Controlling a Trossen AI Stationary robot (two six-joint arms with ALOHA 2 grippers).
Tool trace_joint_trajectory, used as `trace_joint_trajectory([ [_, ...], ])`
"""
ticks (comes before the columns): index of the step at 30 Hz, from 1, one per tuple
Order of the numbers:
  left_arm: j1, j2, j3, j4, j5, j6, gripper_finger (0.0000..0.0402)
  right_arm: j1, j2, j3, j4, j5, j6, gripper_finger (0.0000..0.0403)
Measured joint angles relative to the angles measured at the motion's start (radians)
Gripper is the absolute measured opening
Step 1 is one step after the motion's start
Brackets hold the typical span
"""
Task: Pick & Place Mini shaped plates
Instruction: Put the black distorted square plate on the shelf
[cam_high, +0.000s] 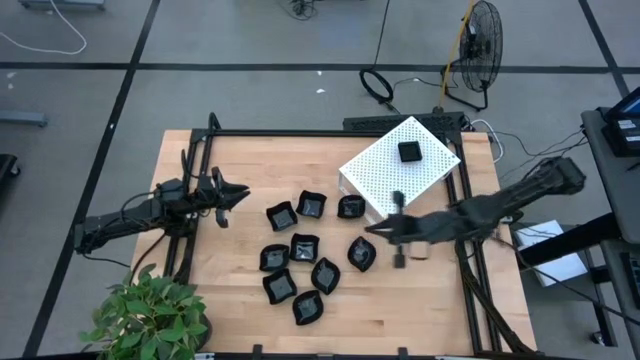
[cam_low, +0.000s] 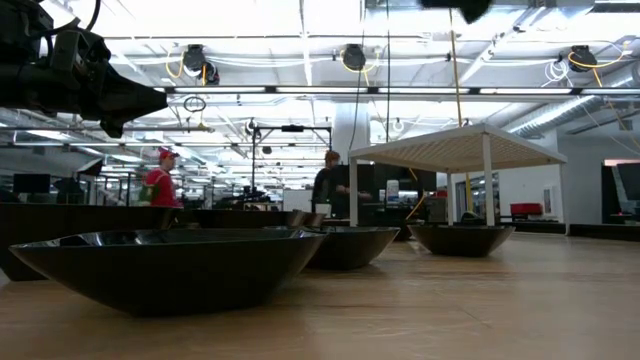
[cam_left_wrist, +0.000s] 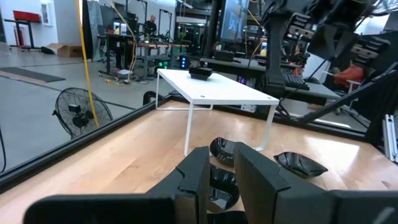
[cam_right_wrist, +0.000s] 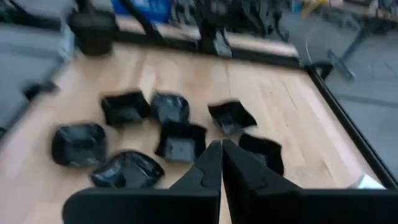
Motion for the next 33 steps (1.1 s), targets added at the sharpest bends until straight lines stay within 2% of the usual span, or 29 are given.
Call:
trace_joint_trajectory([
  [4, 0.000, 0.000, 0.000, 0.000, 0.000, 0.000, 0.0077, 0.038, -0.206, -0.186, 0.079, -0.001, -0.006, 0.0000],
  [10, 0.000, 0.000, 0.000, 0.000, 0.000, 0.000, 0.0076, 0.050, -0.494, -0.400, 0.110, 0.000, -0.073, 0.0000],
  [18, 0.000, 0.000, 0.000, 0.000, 0.000, 0.000, 0.0076, 0.049, -0.845, -0.645, 0.151, -0.007, -0.161, 0.0000],
  [21, 0.000, 0.000, 0.000, 0.003, 0.000, 0.000, 0.0076, 0.049, -0.963, -0.696, 0.126, -0.057, -0.170, 0.0000],
  [25, 0.000, 0.000, 0.000, 0.019, 0.000, 0.000, 0.0076, 0.049, -1.071, -0.702, 0.031, -0.171, -0.153, 0.0000],
  [33, 0.000, 0.000, -0.001, 0.107, 0.001, -0.089, 0.0076, 0.049, -1.073, -0.694, 0.014, -0.321, -0.158, 0.0000],
])
